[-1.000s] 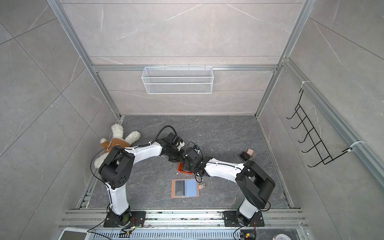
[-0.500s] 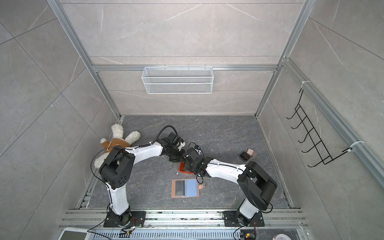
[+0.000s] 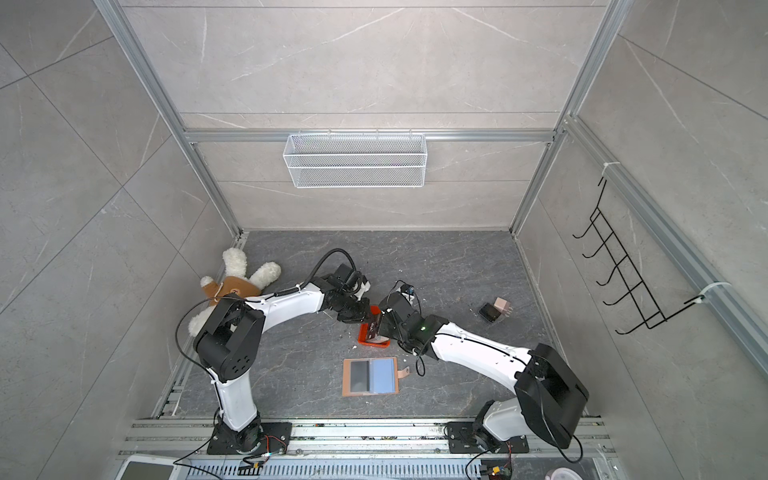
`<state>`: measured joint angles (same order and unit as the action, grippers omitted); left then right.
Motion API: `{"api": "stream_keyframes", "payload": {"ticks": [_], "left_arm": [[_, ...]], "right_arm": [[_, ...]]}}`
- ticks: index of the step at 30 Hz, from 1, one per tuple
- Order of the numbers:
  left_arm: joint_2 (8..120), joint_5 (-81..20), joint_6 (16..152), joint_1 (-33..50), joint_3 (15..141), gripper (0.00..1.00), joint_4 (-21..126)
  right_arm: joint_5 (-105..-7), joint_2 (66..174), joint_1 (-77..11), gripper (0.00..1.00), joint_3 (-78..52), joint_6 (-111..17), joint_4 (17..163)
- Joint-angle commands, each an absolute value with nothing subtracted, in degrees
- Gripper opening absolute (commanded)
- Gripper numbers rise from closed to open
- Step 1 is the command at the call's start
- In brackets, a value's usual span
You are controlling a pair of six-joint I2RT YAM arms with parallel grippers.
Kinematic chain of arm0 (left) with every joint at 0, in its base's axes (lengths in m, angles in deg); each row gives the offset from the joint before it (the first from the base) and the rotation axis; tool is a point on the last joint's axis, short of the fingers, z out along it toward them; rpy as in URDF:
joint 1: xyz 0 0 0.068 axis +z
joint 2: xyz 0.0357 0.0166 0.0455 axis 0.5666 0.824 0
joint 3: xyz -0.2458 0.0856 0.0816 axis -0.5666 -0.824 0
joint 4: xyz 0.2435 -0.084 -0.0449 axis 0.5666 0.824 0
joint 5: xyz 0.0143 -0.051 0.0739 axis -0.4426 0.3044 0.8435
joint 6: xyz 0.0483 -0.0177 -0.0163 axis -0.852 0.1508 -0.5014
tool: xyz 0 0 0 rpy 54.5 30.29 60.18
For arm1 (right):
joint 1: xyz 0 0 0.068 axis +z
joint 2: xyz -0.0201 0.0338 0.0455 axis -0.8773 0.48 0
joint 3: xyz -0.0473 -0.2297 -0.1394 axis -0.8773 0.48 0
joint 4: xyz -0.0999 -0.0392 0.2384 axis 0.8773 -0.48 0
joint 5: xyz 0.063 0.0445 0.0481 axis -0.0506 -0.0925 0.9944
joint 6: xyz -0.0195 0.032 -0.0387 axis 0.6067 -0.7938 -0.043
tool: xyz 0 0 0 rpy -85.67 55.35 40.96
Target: Put the credit cards into the card holder
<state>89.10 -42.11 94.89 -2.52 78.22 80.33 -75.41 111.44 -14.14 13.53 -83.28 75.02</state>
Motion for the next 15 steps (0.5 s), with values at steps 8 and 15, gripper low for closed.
{"api": "stream_keyframes", "payload": {"ticks": [8, 15], "left_arm": [[75.81, -47.52, 94.55, -2.74, 73.66, 0.25, 75.05], [65.54, -48.12, 102.87, -5.18, 61.69, 0.28, 63.98]], "right_arm": [[-74.89, 98.84, -16.43, 0.00, 19.14, -77.81, 70.76], [-69.07, 91.57, -17.81, 0.00, 22.73, -73.54, 71.61]]}}
